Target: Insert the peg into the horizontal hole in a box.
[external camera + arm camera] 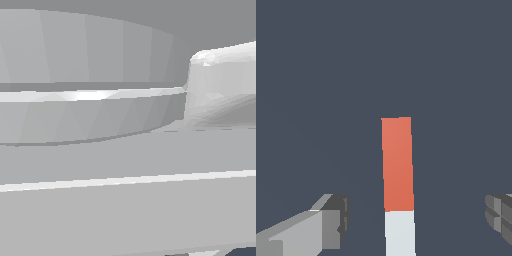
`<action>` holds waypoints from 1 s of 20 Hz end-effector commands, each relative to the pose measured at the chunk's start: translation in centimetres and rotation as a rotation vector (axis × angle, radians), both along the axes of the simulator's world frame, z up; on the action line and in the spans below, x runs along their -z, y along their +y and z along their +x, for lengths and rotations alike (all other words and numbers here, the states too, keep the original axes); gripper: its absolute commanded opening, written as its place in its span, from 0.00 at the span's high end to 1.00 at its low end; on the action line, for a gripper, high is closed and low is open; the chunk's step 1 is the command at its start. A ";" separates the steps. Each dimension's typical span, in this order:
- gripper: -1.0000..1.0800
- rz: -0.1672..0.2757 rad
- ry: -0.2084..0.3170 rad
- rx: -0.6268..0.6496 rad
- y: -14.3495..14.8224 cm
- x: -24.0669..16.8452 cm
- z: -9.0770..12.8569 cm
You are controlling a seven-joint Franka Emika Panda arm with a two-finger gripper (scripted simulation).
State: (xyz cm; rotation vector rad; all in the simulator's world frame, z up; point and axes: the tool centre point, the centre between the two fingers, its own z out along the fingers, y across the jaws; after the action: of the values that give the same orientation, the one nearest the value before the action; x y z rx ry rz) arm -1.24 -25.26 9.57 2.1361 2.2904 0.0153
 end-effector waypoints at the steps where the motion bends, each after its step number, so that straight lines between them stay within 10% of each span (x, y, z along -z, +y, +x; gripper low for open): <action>1: 0.04 0.000 0.003 -0.011 -2.4 0.8 0.0; 20: 0.04 -0.001 0.014 -0.033 -8.9 3.1 0.4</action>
State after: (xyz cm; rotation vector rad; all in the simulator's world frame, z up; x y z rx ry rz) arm -0.89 -34.16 6.52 2.1051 2.3322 -0.0004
